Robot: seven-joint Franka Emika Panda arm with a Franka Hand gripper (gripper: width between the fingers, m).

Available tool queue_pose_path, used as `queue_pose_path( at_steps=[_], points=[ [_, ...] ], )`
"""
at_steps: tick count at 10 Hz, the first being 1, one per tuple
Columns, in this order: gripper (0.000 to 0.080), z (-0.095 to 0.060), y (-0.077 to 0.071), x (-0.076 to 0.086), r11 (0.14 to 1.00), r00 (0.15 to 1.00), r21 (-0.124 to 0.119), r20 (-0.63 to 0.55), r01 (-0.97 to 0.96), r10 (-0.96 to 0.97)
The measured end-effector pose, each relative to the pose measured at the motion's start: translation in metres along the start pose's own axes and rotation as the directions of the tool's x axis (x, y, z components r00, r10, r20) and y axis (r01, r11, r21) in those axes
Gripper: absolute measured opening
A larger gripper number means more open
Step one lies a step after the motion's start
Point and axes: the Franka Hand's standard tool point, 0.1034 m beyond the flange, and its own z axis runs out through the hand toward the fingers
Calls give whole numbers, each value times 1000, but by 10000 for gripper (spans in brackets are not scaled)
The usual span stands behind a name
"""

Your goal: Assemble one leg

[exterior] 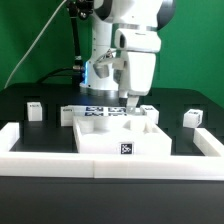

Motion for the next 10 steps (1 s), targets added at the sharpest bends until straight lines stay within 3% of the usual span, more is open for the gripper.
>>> queue_pose_path(
  at_steps=[5,8,9,10],
  points=[
    [650,29,-17,5,999,1000,48,-20,4,-3],
    [650,32,-18,5,999,1000,54,-21,2,-1],
    [555,32,-19,5,999,1000,54,-21,2,-1],
    [363,32,-19,5,999,1000,54,-21,2,-1]
  ],
)
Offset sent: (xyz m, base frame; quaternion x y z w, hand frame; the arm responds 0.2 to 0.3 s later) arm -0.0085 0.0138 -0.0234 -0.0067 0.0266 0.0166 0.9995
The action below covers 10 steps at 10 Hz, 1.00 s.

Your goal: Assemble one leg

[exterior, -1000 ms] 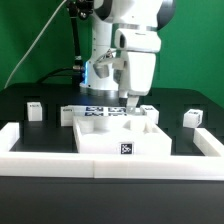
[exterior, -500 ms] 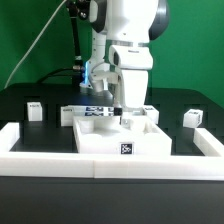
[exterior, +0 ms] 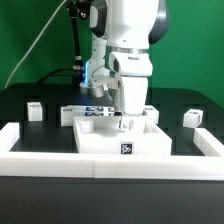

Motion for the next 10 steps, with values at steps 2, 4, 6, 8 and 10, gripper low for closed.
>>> queue_pose_path(
  at_steps=[2,4,6,8,10],
  points=[
    [167,0,0,0,1000,1000,0,0,0,0],
    [56,0,0,0,1000,1000,0,0,0,0],
    [57,0,0,0,1000,1000,0,0,0,0],
    [57,0,0,0,1000,1000,0,0,0,0],
    [57,0,0,1,1000,1000,0,0,-3,3]
  ],
)
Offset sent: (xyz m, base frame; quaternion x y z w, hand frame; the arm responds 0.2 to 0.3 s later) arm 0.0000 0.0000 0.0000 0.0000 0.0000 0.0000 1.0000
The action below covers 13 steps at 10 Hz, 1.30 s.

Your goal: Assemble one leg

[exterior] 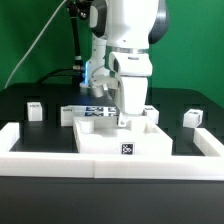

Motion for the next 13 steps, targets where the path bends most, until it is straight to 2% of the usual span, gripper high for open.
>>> queue_pose_path(
  at_steps=[4,6,7,9,13],
  points=[
    [58,-2,18,37,995,995,-14,-13,-98,98],
    [58,-3,39,57,996,996,-24,-19,-82,82],
    [58,-3,46,61,996,997,-20,-16,-82,81],
    [58,-3,55,67,996,996,-29,-18,-85,84],
    [58,-4,60,71,994,994,-35,-19,-108,107]
  ],
)
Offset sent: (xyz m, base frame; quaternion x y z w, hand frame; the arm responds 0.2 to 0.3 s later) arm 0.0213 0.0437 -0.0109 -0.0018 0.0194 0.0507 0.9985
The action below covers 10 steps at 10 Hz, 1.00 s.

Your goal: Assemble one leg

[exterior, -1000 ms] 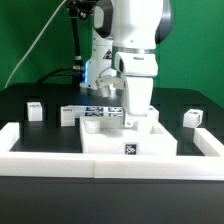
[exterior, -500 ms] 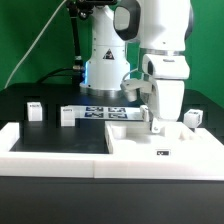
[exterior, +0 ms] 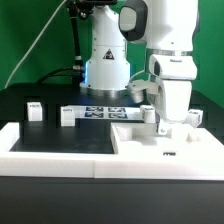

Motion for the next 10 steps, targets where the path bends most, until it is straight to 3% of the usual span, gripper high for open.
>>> queue_pose_path(
  at_steps=[1,2,3,4,5,6,10],
  points=[
    [58,0,0,0,1000,1000,1,0,0,0],
    [245,0,0,0,1000,1000,1,0,0,0],
    [245,0,0,0,1000,1000,1,0,0,0],
    [452,0,-1,0,1000,1000,1,0,0,0],
    [452,0,-1,0,1000,1000,1,0,0,0],
    [610,0,-1,0,1000,1000,1,0,0,0],
    [649,0,-1,0,1000,1000,1,0,0,0]
  ],
)
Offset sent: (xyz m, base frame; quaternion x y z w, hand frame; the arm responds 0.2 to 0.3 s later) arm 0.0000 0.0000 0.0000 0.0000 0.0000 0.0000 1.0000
